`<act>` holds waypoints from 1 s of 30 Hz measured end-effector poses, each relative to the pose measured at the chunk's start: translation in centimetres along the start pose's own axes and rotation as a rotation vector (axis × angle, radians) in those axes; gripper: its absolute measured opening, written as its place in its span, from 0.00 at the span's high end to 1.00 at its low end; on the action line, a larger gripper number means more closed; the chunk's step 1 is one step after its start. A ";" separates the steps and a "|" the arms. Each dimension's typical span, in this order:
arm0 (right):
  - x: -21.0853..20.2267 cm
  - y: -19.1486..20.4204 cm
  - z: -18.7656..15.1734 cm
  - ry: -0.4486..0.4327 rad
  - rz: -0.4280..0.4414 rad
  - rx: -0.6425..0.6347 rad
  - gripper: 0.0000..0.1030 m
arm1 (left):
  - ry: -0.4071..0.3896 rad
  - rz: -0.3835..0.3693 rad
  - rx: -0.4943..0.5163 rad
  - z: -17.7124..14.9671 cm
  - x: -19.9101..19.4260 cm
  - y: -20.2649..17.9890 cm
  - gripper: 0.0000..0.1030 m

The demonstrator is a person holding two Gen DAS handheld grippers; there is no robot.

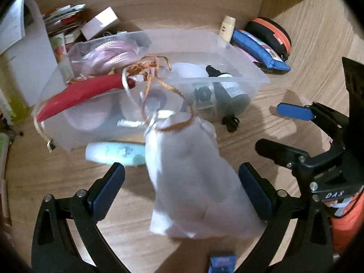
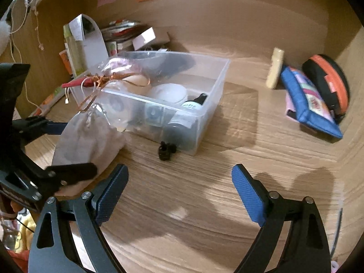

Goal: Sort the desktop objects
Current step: 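Grasp the white cloth bag with the left tool while the right tool grasps the black clip, then carry the white cloth bag and black clip into the clear bin and release both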

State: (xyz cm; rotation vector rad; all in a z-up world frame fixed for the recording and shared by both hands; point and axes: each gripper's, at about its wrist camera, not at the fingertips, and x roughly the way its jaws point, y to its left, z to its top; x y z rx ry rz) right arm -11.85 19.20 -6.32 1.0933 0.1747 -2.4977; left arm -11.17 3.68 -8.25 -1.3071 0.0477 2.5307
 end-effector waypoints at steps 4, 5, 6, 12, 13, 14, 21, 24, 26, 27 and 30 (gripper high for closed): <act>1.3 0.6 0.6 0.041 0.007 -0.024 0.34 | 0.044 -0.024 0.010 0.1 1.6 0.3 0.02; 1.6 0.7 0.7 0.049 0.009 -0.028 0.38 | 0.050 -0.023 0.009 0.1 1.9 0.4 0.02; 1.9 0.8 0.8 0.057 0.014 -0.031 0.41 | 0.050 -0.022 0.012 -0.1 2.1 0.5 0.02; 3.3 1.8 1.2 0.088 0.020 -0.070 0.59 | 0.003 -0.025 0.074 -0.8 1.0 1.0 0.36; 3.5 1.9 1.3 0.087 0.010 -0.067 0.61 | 0.000 -0.035 0.077 -0.9 0.9 1.1 0.42; 3.8 1.8 1.5 0.090 -0.005 -0.058 0.62 | -0.005 -0.047 0.080 -1.0 0.8 1.2 0.48; 4.6 2.3 2.0 0.109 0.024 -0.041 0.79 | -0.050 -0.071 0.109 -1.4 0.2 0.7 0.66; 4.5 2.4 2.1 0.109 0.041 -0.044 0.87 | -0.080 -0.079 0.110 -1.5 -0.4 0.6 0.70; 4.3 2.3 2.1 0.101 0.055 -0.035 0.87 | -0.099 -0.082 0.106 -1.5 -0.9 0.7 0.70; 4.2 2.2 2.1 0.095 0.059 -0.030 0.87 | -0.108 -0.080 0.103 -1.5 -1.2 0.7 0.70; 3.3 1.8 2.1 0.070 0.081 -0.007 0.87 | -0.129 -0.083 0.107 -1.4 -2.1 0.4 0.71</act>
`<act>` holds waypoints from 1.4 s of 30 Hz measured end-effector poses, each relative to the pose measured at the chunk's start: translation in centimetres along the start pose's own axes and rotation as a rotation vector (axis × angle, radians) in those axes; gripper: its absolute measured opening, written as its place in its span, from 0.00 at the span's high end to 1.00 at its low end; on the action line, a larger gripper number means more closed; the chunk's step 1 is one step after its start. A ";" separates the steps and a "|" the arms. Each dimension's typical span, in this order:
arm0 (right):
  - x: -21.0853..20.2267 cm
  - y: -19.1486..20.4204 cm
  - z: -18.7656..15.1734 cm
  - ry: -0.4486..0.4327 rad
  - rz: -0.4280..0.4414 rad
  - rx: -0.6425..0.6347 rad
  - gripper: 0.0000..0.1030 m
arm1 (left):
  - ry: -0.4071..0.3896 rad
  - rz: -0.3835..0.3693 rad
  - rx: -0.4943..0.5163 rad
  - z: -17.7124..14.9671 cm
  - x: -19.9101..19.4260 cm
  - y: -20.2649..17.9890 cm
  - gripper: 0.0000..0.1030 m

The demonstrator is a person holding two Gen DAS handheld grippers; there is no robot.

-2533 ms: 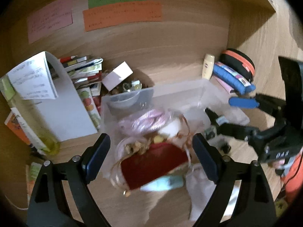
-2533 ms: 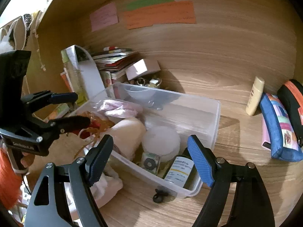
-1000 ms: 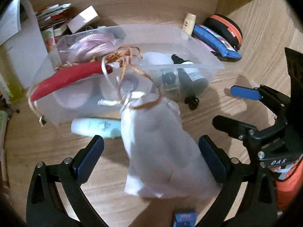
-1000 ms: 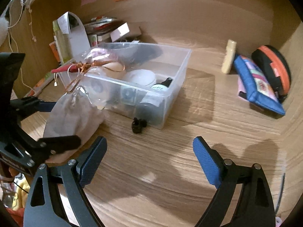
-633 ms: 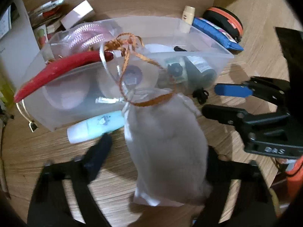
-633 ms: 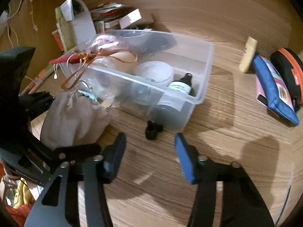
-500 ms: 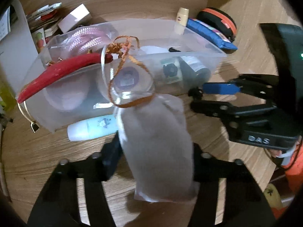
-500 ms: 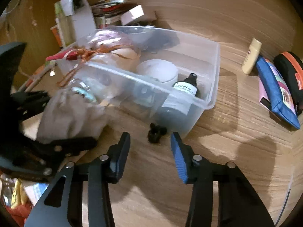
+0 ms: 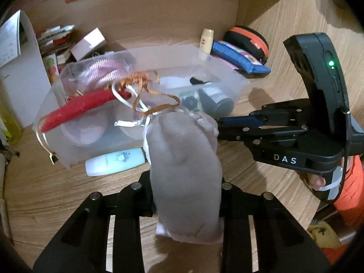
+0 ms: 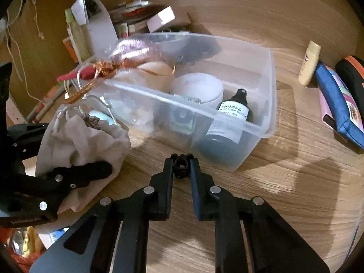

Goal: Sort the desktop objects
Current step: 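Carry the white cloth bag and black clip into the clear bin and release both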

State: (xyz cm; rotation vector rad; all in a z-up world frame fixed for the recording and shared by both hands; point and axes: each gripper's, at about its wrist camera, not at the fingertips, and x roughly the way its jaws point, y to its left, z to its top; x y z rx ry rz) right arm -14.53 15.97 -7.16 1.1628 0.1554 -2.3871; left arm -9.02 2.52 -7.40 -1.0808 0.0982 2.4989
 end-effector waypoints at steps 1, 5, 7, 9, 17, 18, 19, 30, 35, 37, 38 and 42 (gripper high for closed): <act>-0.3 0.0 0.0 -0.007 0.006 0.005 0.87 | -0.007 -0.009 0.002 0.2 -0.4 -0.1 0.71; -1.9 0.0 -0.3 -0.040 0.008 0.004 0.87 | -0.029 -0.051 -0.013 1.1 -1.7 -0.2 0.71; -2.7 0.0 -0.3 -0.057 0.008 0.005 0.87 | -0.040 -0.082 -0.030 1.7 -2.2 -0.1 0.71; -3.6 0.0 -0.2 -0.078 0.012 0.006 0.87 | -0.050 -0.095 -0.038 2.2 -2.7 -0.1 0.71; -6.6 -0.4 0.6 -0.163 0.022 -0.001 0.87 | -0.120 -0.096 -0.060 5.1 -4.4 0.1 0.71; -7.0 -0.5 0.7 -0.173 0.024 0.000 0.87 | -0.128 -0.099 -0.067 5.3 -4.5 0.4 0.71; -7.2 -0.5 0.9 -0.181 0.025 0.001 0.87 | -0.135 -0.105 -0.079 5.6 -4.7 0.7 0.71; -7.0 -1.3 3.2 -0.223 0.033 0.018 0.87 | -0.166 -0.111 -0.187 9.0 -4.1 4.3 0.71; -5.8 -1.8 4.6 -0.209 0.037 0.025 0.87 | -0.176 -0.101 -0.217 10.4 -3.2 5.2 0.71; -5.3 -2.0 5.2 -0.204 0.037 0.026 0.87 | -0.183 -0.092 -0.219 10.9 -2.8 5.2 0.71; -5.1 -2.1 5.4 -0.202 0.041 0.026 0.87 | -0.186 -0.082 -0.220 11.2 -2.7 5.1 0.71; -4.2 -2.4 6.5 -0.192 0.044 0.024 0.87 | -0.198 -0.041 -0.211 12.3 -1.7 4.7 0.71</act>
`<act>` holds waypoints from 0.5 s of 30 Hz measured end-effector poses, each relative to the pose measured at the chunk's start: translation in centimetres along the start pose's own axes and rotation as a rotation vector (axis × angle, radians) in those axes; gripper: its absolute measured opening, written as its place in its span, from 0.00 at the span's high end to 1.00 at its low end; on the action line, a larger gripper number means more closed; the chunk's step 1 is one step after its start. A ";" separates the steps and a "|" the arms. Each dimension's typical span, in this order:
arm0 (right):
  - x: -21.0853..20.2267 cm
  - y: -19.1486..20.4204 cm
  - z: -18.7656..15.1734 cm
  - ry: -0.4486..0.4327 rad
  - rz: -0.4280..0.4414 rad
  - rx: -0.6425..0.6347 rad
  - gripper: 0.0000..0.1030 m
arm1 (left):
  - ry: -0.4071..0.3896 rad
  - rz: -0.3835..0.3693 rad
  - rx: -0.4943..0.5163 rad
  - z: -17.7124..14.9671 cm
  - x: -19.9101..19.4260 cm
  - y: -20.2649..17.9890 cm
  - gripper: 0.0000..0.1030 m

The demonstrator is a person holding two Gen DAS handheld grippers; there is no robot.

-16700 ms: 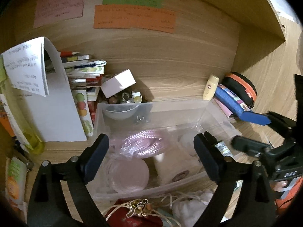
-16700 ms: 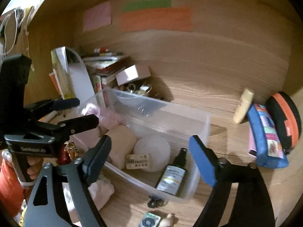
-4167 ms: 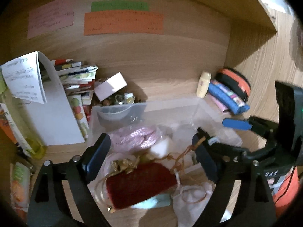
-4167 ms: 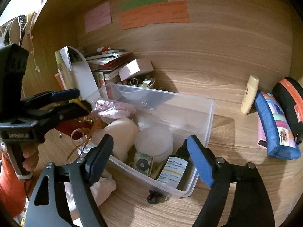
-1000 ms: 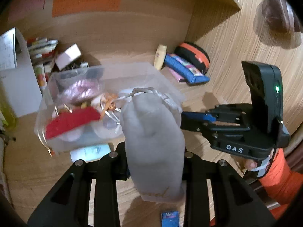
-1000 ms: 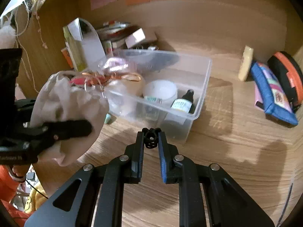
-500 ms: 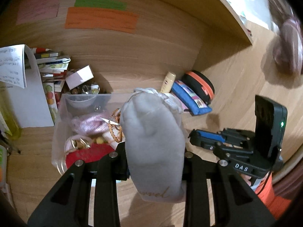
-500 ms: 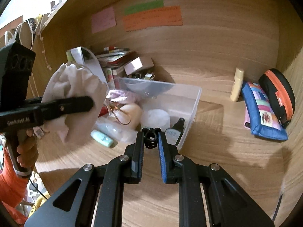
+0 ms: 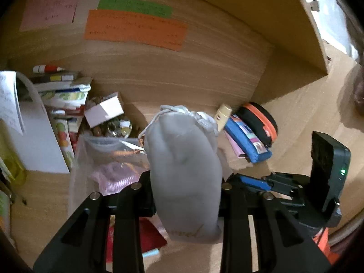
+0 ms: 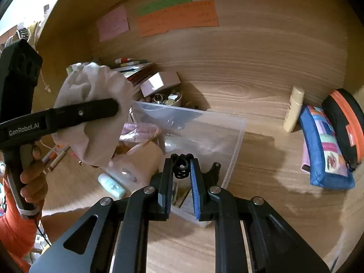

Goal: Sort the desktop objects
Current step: 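Carry the white cloth bag and black clip into the clear bin and release both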

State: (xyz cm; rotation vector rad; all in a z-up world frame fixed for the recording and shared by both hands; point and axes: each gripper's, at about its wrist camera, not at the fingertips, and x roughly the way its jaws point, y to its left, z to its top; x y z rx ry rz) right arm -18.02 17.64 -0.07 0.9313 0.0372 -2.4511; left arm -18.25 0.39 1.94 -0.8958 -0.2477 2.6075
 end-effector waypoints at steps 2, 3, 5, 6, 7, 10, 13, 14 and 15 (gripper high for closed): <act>0.6 -0.1 0.5 0.005 0.000 -0.004 0.87 | -0.008 0.020 0.004 0.3 0.7 -0.4 0.71; 0.8 -0.1 0.7 0.008 0.000 -0.004 0.87 | -0.009 0.022 0.001 0.4 1.1 -0.5 0.71; 1.5 -0.2 1.1 0.014 0.005 -0.007 0.87 | 0.002 0.006 0.004 0.3 2.0 -0.7 0.71; 1.7 -0.3 1.2 0.018 0.011 -0.009 0.87 | 0.012 -0.010 0.009 0.1 2.6 -0.7 0.71; 2.1 -0.3 1.2 0.022 0.015 -0.010 0.87 | 0.024 -0.019 0.018 -0.2 3.1 -0.8 0.71; 3.0 -0.4 0.8 0.027 0.013 -0.018 0.87 | 0.049 -0.022 0.043 -1.2 4.4 -1.2 0.71; 3.9 -0.8 0.4 0.049 0.018 -0.013 0.87 | 0.079 -0.018 0.071 -1.9 5.7 -1.5 0.71; 4.1 -0.9 0.2 0.055 0.018 -0.012 0.87 | 0.091 -0.010 0.076 -2.2 6.0 -1.5 0.71; 4.2 -0.9 0.1 0.058 0.015 -0.013 0.87 | 0.107 0.000 0.077 -2.6 6.6 -1.4 0.71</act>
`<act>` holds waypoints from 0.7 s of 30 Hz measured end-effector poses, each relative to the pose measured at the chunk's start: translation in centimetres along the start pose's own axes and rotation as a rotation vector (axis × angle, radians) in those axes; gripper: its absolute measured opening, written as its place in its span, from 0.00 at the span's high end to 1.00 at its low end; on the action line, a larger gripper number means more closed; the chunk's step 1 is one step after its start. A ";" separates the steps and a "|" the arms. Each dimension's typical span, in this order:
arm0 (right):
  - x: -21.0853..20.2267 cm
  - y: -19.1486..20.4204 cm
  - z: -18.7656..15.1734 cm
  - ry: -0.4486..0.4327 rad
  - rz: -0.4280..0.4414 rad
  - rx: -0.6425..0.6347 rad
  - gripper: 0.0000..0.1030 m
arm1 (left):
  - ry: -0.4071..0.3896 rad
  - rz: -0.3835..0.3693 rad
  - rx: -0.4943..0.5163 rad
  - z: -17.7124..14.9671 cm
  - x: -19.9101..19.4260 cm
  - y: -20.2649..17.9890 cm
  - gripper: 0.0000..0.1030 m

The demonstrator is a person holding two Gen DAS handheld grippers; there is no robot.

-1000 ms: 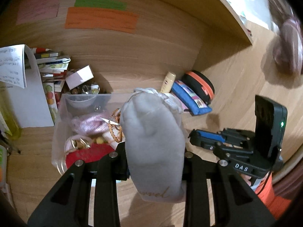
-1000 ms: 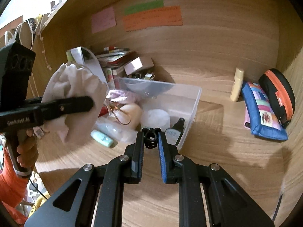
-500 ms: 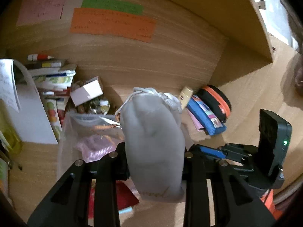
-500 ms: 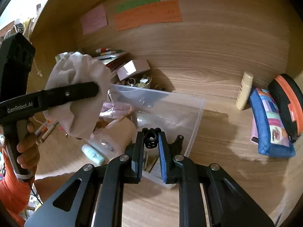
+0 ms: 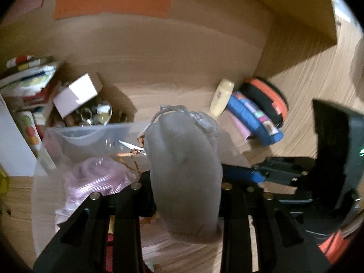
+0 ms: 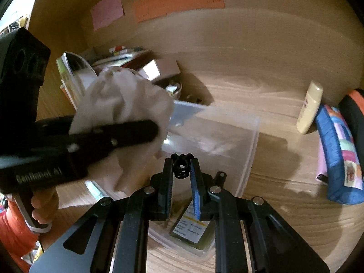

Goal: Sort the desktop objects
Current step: 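Carry the white cloth bag and black clip into the clear bin and release both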

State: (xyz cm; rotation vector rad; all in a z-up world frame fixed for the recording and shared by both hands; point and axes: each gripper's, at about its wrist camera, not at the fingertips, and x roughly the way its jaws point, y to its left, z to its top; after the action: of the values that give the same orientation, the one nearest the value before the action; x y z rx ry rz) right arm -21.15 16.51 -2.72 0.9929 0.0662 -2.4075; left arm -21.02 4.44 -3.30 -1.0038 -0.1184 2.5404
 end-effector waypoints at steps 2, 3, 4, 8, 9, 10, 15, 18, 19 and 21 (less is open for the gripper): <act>0.0 0.2 -0.2 -0.003 -0.025 -0.015 0.87 | 0.025 0.000 -0.003 -0.2 0.9 0.0 0.70; -0.1 0.2 -0.3 -0.004 -0.033 -0.020 0.87 | 0.034 0.005 -0.003 -0.3 1.2 -0.1 0.70; -0.1 0.3 -0.3 -0.004 -0.038 -0.025 0.87 | 0.040 0.012 -0.001 -0.4 1.4 -0.1 0.70; 0.1 0.4 -0.6 0.002 -0.055 -0.043 0.87 | 0.042 0.032 0.008 -0.8 1.7 -0.2 0.68; 0.1 0.4 -0.7 0.004 -0.054 -0.042 0.87 | 0.044 0.035 0.006 -0.9 1.8 -0.2 0.68; 0.1 0.4 -0.7 0.007 -0.054 -0.043 0.87 | 0.048 0.036 0.002 -1.0 1.8 -0.1 0.66; 0.0 0.9 -0.9 -0.001 -0.076 -0.068 0.87 | 0.050 0.052 -0.010 -1.1 1.6 0.2 0.59; 0.1 1.0 -0.9 0.009 -0.052 -0.060 0.87 | 0.045 0.035 -0.030 -1.1 1.2 0.2 0.45; 0.1 1.1 -1.0 0.012 -0.054 -0.065 0.87 | 0.037 0.045 -0.025 -1.1 1.0 0.0 0.37; 0.2 1.5 -1.0 0.011 -0.065 -0.083 0.87 | 0.020 0.040 -0.014 -1.1 0.4 -0.3 0.33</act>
State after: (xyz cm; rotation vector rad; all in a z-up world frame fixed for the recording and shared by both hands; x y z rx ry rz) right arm -19.87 15.43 -3.35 0.9802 0.2041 -2.4365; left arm -20.45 4.81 -4.37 -1.0468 -0.1114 2.5686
